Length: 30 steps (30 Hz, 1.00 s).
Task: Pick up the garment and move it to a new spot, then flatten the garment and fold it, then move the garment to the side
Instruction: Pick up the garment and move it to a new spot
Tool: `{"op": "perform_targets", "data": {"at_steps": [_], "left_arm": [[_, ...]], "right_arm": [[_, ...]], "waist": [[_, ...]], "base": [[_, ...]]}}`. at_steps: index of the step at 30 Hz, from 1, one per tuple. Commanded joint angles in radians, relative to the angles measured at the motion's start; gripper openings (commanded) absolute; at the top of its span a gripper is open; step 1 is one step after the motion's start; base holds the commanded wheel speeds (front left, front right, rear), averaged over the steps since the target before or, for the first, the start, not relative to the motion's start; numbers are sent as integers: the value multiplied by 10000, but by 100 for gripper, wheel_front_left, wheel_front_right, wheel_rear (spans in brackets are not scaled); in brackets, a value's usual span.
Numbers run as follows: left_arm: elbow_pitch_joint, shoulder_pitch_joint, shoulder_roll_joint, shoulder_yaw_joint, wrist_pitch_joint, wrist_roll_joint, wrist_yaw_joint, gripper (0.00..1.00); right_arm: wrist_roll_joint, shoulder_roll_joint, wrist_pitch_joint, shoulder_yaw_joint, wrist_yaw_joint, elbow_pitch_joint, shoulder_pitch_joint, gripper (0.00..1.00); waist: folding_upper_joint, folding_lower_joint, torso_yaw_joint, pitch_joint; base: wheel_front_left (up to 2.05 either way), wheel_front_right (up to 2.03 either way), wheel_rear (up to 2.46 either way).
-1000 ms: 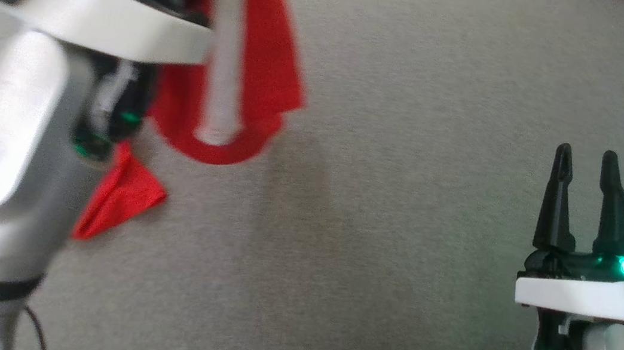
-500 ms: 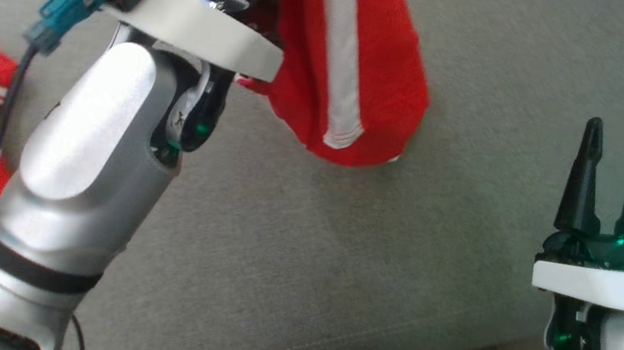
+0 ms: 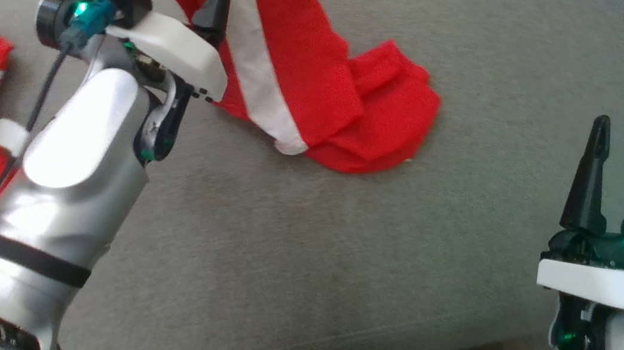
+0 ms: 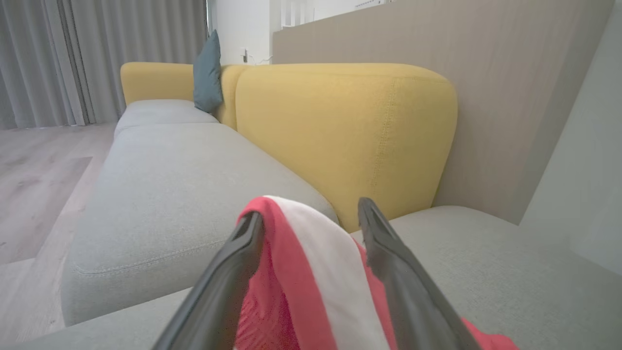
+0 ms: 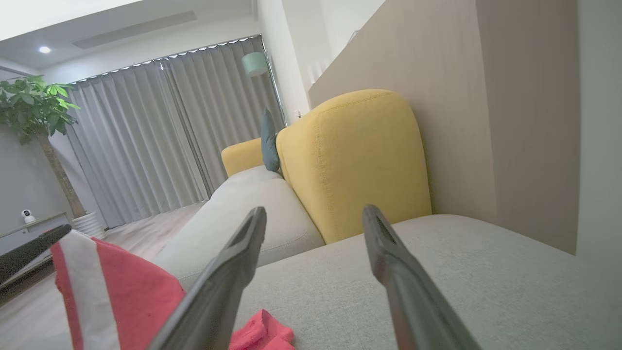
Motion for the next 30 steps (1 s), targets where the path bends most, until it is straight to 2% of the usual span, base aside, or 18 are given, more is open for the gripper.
{"op": "perform_targets", "data": {"at_steps": [1, 6, 9, 11, 13, 17, 26, 28, 30], "left_arm": [[-506, -168, 265, 512, -119, 178, -48, 100], [-435, 410, 160, 572, -121, 455, -436, 100], [119, 582, 82, 80, -3, 523, -1046, 100], [524, 620, 55, -348, 445, 548, -1543, 100], [769, 618, 51, -606, 795, 509, -1837, 100], [972, 720, 201, -911, 1238, 479, -2054, 100], [493, 1479, 788, -1098, 1501, 280, -2177, 100], [205, 1701, 969, -1097, 1509, 245, -2162, 100], [-201, 1914, 1119, -964, 1240, 237, -1944, 100]], "right_arm": [[-129, -60, -61, 178, 77, -332, -331, 100], [-454, -60, -61, 83, 77, -180, -303, 100], [-530, -60, -61, 111, 77, -124, -377, 100], [-501, -60, -61, 133, 77, -108, -419, 100], [-453, -60, -61, 167, 77, -81, -426, 100], [-409, -60, -61, 267, 77, 0, -334, 100], [-455, -60, -61, 224, 77, 120, -174, 100], [-480, -60, -61, 217, 77, 137, -141, 100], [-506, -60, -61, 230, 77, 152, -87, 100]], "waist": [[0, -1, 466, -58], [0, -1, 1327, -279], [0, -1, 1636, -384], [0, -1, 1763, -444], [0, -1, 1866, -502], [0, -1, 2081, -664], [0, -1, 2442, -1060], [0, -1, 2525, -1143], [0, -1, 2620, -1255]], "base": [[0, 0, 0], [0, 0, 0], [0, 0, 0], [0, 0, 0], [0, 0, 0], [0, 0, 0], [0, 0, 0], [0, 0, 0], [0, 0, 0]]}}
